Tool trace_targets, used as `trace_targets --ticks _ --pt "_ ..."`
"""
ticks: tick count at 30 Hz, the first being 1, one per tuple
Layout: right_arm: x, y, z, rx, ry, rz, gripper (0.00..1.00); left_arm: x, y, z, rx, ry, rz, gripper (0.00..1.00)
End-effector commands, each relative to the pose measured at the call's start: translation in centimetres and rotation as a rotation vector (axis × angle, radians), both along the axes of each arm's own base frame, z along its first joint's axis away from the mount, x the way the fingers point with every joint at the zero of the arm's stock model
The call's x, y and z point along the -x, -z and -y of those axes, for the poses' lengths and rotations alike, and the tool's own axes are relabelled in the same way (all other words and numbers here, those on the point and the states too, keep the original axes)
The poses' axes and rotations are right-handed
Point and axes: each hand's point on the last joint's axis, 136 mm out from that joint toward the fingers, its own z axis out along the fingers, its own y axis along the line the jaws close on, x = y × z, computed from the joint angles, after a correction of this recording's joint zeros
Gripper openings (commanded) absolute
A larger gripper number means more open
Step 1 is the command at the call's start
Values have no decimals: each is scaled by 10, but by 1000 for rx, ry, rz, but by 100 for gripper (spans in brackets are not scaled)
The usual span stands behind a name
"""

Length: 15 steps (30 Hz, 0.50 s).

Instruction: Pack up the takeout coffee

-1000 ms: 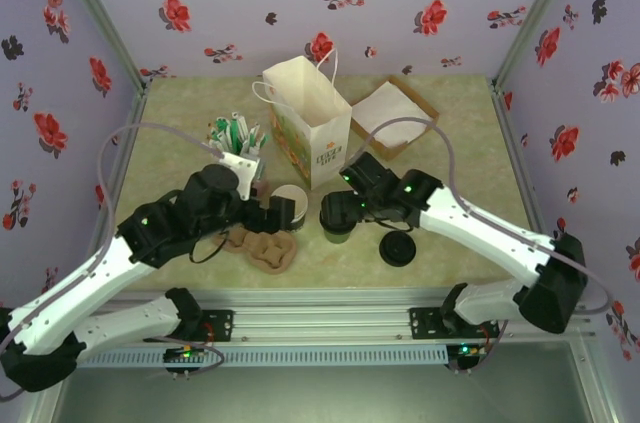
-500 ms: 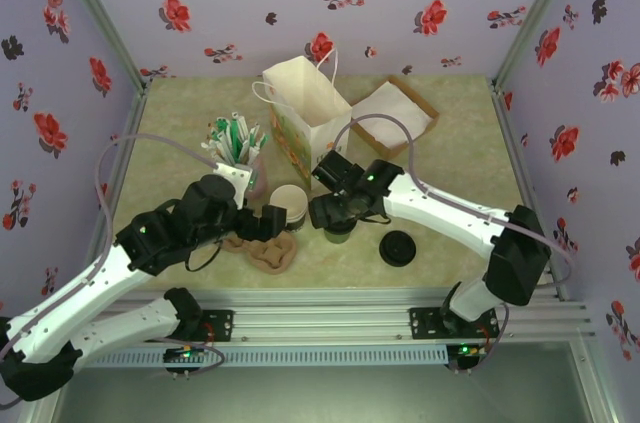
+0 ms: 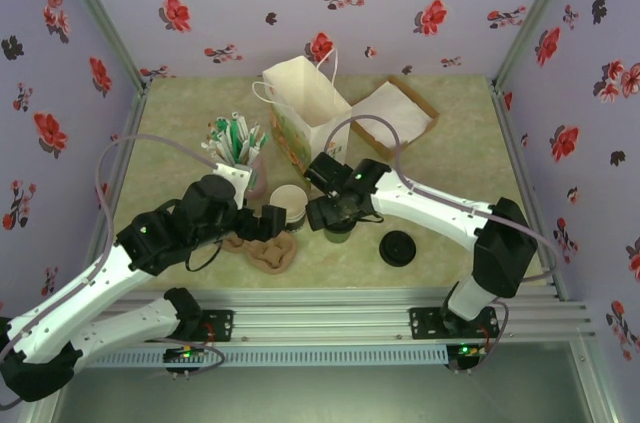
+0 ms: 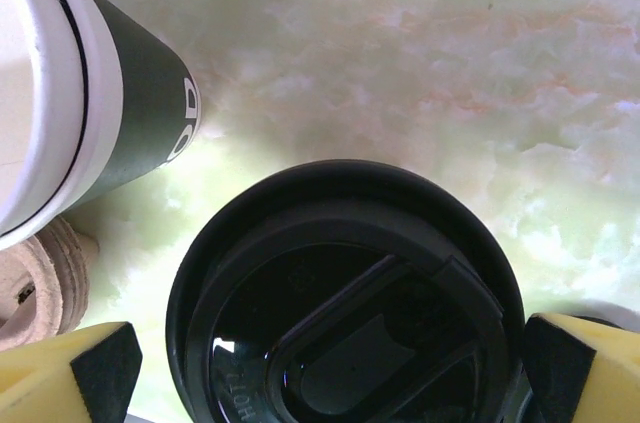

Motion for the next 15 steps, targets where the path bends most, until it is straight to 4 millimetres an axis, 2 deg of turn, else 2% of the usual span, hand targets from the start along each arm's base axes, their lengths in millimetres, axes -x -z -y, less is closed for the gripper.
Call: trace_targets --ticks 1,8,15 --pt "0 5 0 46 -16 -1 99 -3 2 -6 0 -33 4 99" --pt "-2 7 4 76 -12 5 99 -3 2 -7 2 -35 4 99" --pt "-1 -6 1 61 -18 31 99 -4 2 -6 3 -34 7 99"
